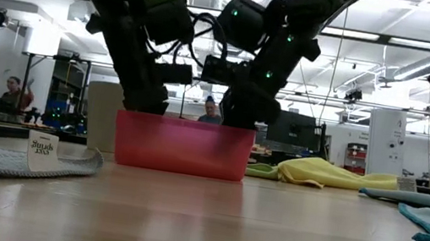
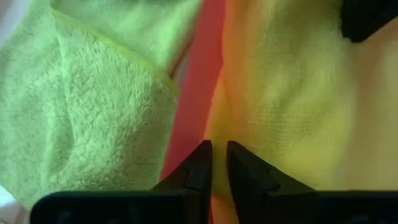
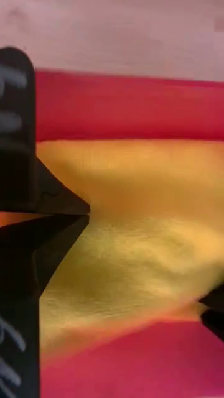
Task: Fold microfiber towels
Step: Put the folded yellow microfiber cloth into the pink bin, then fold the gray microfiber cloth
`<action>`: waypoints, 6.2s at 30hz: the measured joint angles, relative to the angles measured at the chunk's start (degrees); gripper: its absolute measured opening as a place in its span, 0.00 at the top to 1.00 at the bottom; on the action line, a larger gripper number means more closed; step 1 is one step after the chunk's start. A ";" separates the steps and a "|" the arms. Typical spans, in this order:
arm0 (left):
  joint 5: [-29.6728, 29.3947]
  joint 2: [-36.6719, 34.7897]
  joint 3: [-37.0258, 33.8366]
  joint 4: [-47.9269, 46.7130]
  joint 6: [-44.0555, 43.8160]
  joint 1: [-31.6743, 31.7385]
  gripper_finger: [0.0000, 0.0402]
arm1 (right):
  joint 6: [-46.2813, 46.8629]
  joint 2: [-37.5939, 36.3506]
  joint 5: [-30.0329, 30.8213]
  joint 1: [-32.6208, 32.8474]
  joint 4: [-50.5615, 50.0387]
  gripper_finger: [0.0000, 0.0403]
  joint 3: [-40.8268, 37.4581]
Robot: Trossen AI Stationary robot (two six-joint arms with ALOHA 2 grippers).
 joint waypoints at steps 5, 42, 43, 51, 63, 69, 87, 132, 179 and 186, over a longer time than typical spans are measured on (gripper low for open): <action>-0.05 0.22 0.17 -0.61 -1.19 -0.01 0.91 | -0.05 0.22 -0.14 0.07 -3.42 0.98 0.13; -0.68 -0.75 0.15 0.42 -6.48 -0.21 0.91 | -1.25 -1.29 9.51 -2.28 -4.58 0.98 -0.17; -0.69 -0.96 0.20 0.21 -6.56 -0.24 0.91 | -1.27 -1.40 9.52 -2.19 -4.92 0.98 0.03; -0.84 -4.73 1.38 -2.68 -6.43 -1.25 0.91 | -1.20 -4.42 9.55 -0.88 -7.65 0.98 2.49; 3.23 -2.29 1.03 0.00 -5.45 -5.03 0.91 | 1.79 -4.55 6.28 3.07 -4.89 0.98 1.55; 3.24 0.03 0.96 -0.31 -5.49 -5.20 0.91 | 2.97 -1.99 6.47 2.80 -4.61 0.98 0.27; 8.39 -3.90 1.95 -2.82 -1.89 -5.46 0.91 | 2.99 -4.91 6.01 2.95 -9.38 0.98 1.07; -3.94 0.72 0.04 0.56 0.65 -4.22 0.91 | 1.30 -3.41 5.02 -1.02 -8.01 0.98 0.87; -2.51 -13.10 4.31 1.54 0.61 -19.67 0.91 | 46.87 -16.62 -9.35 29.03 -25.42 0.74 -7.21; -2.50 -13.10 4.31 2.55 0.53 -19.67 0.91 | 53.62 -13.33 -2.54 37.34 -18.48 0.59 -7.10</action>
